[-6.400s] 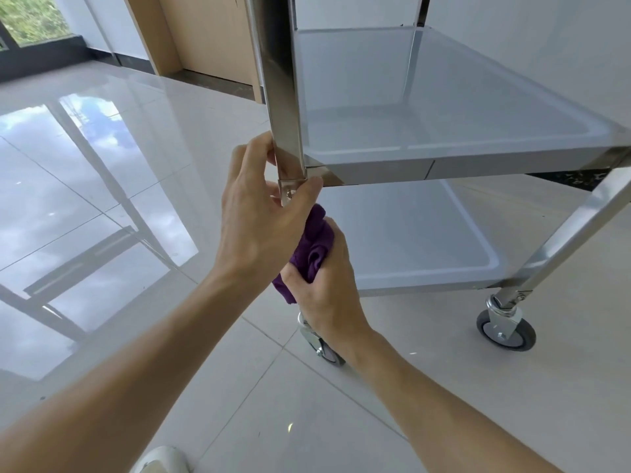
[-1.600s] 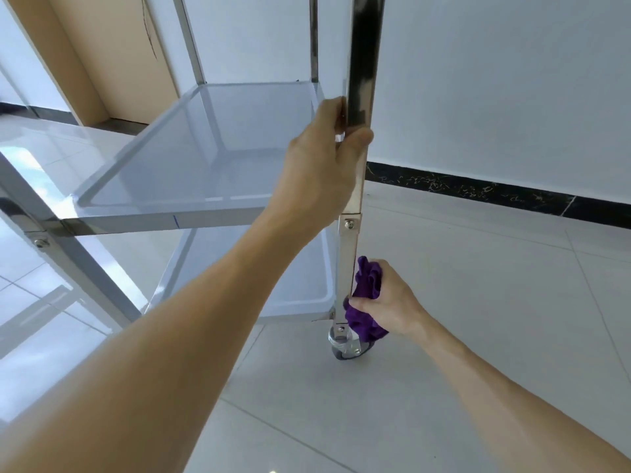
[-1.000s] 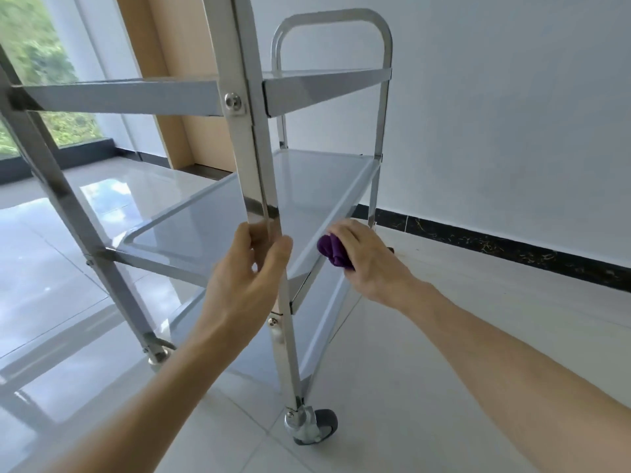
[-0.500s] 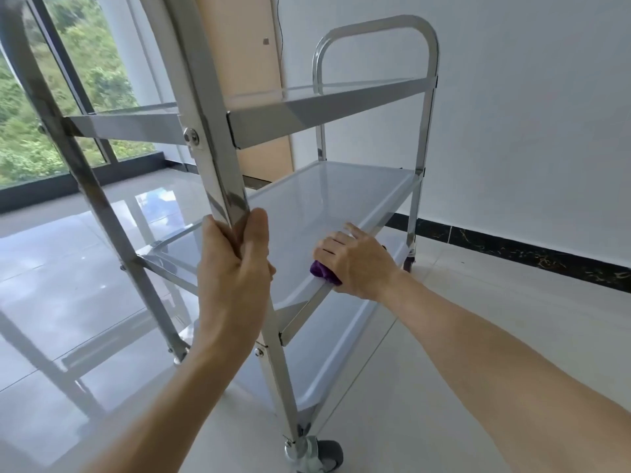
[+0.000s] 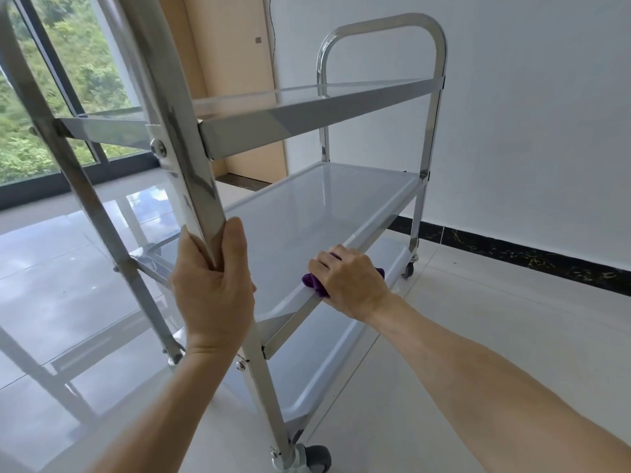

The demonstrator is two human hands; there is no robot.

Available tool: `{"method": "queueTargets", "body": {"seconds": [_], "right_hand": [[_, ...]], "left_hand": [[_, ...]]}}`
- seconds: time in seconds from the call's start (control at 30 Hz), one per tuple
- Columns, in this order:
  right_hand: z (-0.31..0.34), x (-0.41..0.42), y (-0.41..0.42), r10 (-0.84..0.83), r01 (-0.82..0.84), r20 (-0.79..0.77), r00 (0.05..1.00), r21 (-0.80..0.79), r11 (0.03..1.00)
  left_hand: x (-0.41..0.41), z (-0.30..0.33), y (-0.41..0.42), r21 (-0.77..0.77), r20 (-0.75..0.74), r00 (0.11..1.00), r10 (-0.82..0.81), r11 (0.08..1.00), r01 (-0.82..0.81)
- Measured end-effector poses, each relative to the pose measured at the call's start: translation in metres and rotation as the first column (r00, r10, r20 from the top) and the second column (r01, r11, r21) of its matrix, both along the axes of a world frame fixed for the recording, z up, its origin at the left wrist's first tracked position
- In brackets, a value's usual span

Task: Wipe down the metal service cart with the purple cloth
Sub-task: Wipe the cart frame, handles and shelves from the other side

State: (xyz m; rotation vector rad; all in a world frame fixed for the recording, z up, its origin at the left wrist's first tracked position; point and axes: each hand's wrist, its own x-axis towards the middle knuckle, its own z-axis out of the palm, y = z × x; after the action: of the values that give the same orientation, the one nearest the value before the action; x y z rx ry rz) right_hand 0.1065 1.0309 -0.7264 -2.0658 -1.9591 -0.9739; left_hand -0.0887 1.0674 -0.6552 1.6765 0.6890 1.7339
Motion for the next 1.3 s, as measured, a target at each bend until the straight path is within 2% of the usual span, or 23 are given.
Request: {"method": "queueTargets", "body": {"seconds": [0.27,0.5,0.73,0.93,1.17,1.3], "right_hand": [[-0.001,-0.019,-0.001,-0.08,0.081,-0.015,0.997,0.008,0.997],[-0.005,-0.036,0.003,-0.164,0.165,-0.045,0.985,0.027,0.986],[-0.007,-0.054,0.0,-0.186,0.191,-0.073,0.98,0.056,0.98],[-0.008,-0.055,-0.019,-0.192,0.197,-0.076,0.979,0.077,0.977],[-0.006,-0.04,-0.039,-0.242,0.245,-0.079,0.967,0.029,0.969],[0.005,-0.019,-0.055,-0.183,0.163,-0.197,0.963,-0.112,0.98]], "left_hand": [[-0.015,-0.001,0.022,0.022,-0.026,1.0,-0.005,1.0,0.005],[-0.033,0.008,0.039,-0.048,-0.099,0.994,-0.04,0.998,0.036],[-0.05,0.013,0.051,-0.107,-0.15,0.981,-0.12,0.989,0.104],[-0.048,0.009,0.049,-0.114,-0.13,0.98,-0.153,0.984,0.138],[-0.028,0.009,0.046,-0.141,-0.141,0.958,-0.25,0.963,0.231],[-0.016,0.012,0.044,-0.147,-0.178,0.931,-0.32,0.944,0.297]]}}
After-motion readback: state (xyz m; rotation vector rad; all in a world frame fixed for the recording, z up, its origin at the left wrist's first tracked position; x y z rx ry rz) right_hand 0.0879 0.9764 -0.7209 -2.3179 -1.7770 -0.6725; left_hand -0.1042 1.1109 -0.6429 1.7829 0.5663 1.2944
